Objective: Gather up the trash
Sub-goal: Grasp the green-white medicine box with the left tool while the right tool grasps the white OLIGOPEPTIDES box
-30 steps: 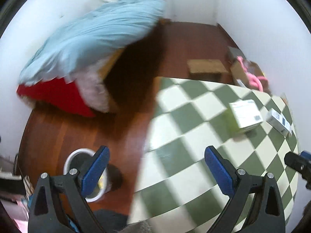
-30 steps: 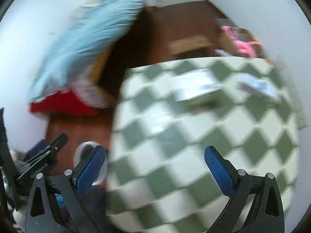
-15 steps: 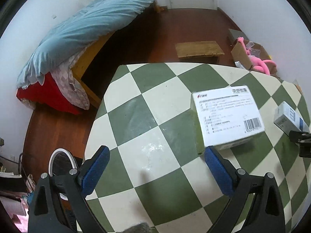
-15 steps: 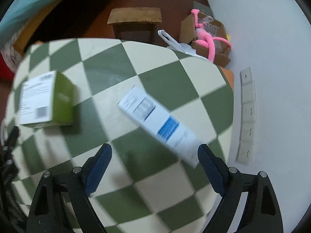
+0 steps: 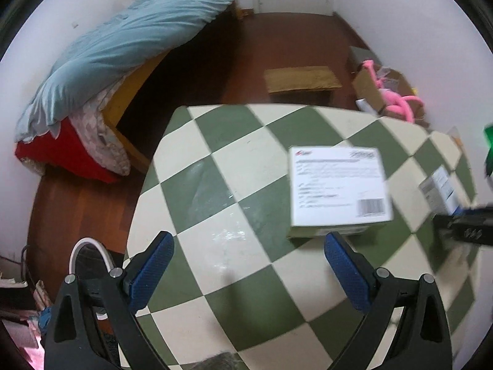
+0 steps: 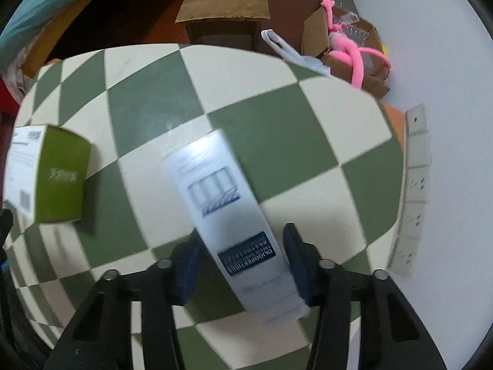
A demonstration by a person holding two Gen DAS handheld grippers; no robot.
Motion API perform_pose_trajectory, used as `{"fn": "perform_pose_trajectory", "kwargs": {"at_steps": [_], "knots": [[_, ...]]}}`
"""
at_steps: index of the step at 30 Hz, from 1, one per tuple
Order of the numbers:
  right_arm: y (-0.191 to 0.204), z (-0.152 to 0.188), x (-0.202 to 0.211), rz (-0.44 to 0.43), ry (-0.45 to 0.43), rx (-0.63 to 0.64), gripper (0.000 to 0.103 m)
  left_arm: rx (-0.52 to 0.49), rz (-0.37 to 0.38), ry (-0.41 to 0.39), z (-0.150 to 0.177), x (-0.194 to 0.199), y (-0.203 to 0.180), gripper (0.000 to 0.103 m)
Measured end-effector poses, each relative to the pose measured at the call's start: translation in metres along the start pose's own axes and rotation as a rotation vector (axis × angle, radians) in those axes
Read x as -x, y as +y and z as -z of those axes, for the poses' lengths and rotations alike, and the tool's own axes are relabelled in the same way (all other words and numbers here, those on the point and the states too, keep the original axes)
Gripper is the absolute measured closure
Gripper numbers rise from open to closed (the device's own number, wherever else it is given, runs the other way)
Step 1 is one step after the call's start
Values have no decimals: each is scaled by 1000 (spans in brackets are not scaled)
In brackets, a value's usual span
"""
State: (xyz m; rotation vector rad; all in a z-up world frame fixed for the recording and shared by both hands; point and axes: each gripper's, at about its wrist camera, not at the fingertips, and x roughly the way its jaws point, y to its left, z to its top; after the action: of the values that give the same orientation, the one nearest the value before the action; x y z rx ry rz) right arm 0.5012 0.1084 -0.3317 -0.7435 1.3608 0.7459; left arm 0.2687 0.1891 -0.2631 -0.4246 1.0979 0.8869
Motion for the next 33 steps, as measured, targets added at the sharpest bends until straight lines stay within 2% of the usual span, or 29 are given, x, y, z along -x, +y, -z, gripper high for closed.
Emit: {"fn": "perform_pose_trajectory", "kwargs": {"at_steps": [4,8,12,16,20,26,29,31,33], "knots": [[-23,29,4,-13,22,-208,60,-22,95,26,-18,15,-9,3],[-49,51,12,56,-38,-379,60,-45,160,83,-43,14,-25,3],[-61,55,10,21,-40,-470,60,-93,160,137,-60,-2,-44,3],[-57,54,10,-12,-40,-475,56,-152,114,183,-65,-25,-60,3],[-56,47,9,-7,-35,-449,55,-169,106,241,-66,-46,-69,3],[-69,43,-2,-20,-35,-424,55,-160,110,284,-65,-66,-74,4],[-68,42,-2,-18,-39,-419,55,-158,125,290,-63,-71,-73,5],[-64,42,-2,-6,-37,-408,55,-141,136,286,-60,-72,-69,14],[-62,42,-2,8,-37,-397,55,-133,152,265,-59,-70,-66,15]]}}
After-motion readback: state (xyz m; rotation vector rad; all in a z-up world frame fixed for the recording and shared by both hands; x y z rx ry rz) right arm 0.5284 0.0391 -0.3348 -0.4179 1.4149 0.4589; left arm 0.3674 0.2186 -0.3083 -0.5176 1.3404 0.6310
